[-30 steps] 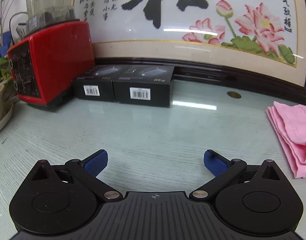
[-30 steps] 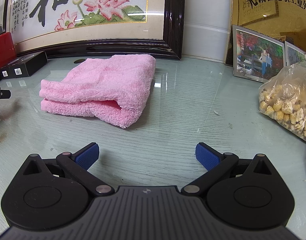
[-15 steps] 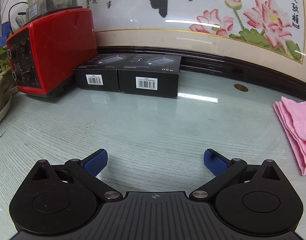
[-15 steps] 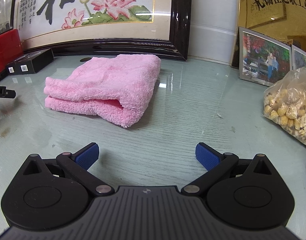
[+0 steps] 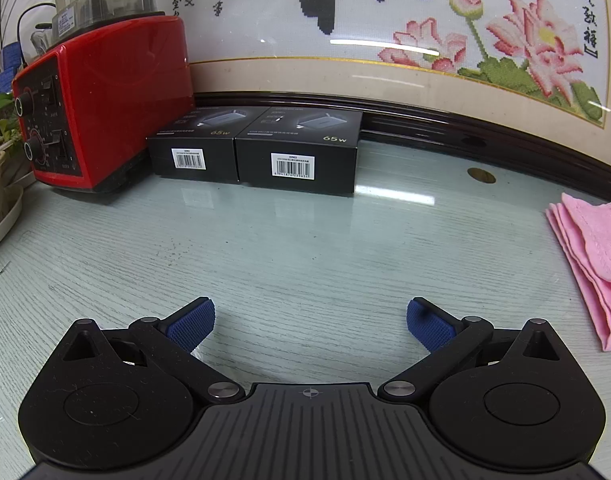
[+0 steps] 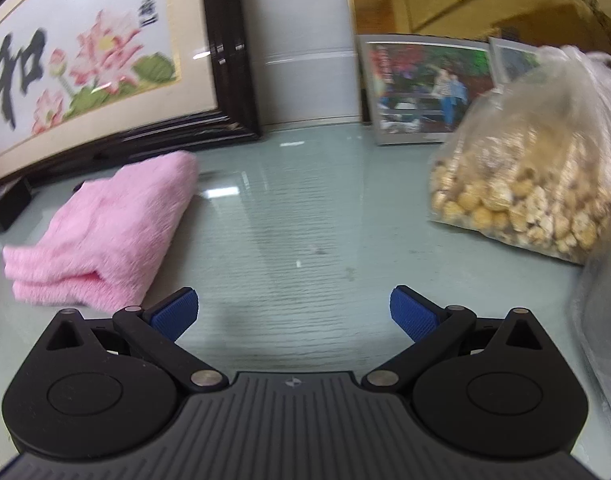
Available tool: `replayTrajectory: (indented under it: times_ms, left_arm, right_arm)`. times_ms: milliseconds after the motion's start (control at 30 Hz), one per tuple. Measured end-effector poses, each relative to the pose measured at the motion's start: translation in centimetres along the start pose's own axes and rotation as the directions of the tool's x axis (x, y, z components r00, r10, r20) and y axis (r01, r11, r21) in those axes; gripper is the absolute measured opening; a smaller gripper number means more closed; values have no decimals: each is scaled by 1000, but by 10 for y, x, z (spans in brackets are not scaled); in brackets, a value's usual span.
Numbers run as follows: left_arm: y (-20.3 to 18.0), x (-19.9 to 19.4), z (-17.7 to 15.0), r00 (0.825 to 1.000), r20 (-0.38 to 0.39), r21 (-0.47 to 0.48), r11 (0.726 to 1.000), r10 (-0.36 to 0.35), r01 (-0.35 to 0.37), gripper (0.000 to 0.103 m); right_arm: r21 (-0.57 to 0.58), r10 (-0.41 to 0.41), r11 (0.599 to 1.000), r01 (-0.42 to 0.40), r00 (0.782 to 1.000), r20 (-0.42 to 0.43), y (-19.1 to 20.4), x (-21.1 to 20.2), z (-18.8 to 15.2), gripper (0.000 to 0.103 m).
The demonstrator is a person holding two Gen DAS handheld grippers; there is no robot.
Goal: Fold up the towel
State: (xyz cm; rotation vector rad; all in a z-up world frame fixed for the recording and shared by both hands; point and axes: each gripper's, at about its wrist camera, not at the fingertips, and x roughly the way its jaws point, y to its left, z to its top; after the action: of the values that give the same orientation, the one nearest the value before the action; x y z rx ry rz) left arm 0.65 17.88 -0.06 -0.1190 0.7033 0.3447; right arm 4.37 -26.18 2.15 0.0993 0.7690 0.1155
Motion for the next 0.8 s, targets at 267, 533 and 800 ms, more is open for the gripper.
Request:
replayTrajectory:
  times_ms: [267,533,800]
  left_arm:
    - [0,0,0,1000,0,0,1000,0,0,103]
    - [1,0,0,1000,0,0,1000,-1,1,103]
    - [1,0,0,1000,0,0,1000,-1,1,103]
  right_arm:
    - [-75,-81,994,79,996,-27,-1,5,-1,103]
    - [-37,-127,991,126,992,-23,-14,5,2,103]
    - [-26,-140,990,139,990,-22,-20,5,3,103]
